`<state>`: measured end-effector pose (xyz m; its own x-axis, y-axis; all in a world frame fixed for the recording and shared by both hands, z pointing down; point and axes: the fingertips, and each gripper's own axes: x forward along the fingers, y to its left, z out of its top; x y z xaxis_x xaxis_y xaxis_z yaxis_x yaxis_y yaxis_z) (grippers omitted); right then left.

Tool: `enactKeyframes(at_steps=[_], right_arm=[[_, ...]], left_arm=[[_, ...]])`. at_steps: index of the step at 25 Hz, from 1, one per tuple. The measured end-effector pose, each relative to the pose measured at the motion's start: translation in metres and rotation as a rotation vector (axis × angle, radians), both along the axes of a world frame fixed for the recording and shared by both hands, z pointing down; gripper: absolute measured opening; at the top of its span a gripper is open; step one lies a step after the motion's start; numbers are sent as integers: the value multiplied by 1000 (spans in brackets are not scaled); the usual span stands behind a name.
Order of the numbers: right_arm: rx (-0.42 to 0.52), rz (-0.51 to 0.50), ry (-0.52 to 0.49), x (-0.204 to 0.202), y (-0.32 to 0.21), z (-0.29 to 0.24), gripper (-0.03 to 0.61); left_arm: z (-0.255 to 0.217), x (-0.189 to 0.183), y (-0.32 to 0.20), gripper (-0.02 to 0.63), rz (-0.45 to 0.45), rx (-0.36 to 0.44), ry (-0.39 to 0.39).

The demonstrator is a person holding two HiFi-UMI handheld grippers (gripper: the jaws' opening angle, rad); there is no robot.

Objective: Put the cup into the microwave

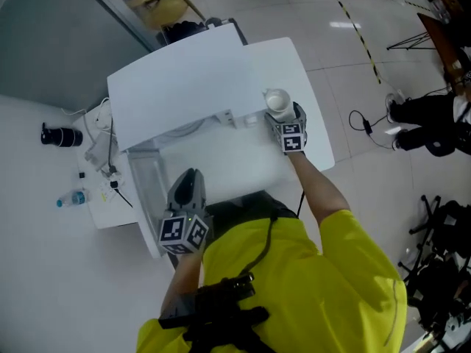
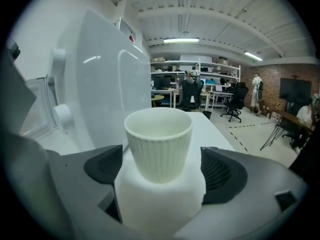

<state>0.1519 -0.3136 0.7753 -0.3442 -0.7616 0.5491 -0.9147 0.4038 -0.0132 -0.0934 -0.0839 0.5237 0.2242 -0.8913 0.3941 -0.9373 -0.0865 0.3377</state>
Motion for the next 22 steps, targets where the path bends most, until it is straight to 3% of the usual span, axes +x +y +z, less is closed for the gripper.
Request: enactKeyframes(at_steps=[5,10,18,22], right_arm=[[19,-23,-4,-14,-28,13,479],[-7,15,-5,-7,-24,12,462],[39,-62,-46,16,58,-68,462],[-4,-207,-91,-10,134,-106,462]], left_arm=[[13,-1,-19,34,39,-34,3],[21,-10,-37,34,54,-44,-30],[38,-13,-44,34,31,-43,-12],[37,-22,-38,34,-14,-30,4]])
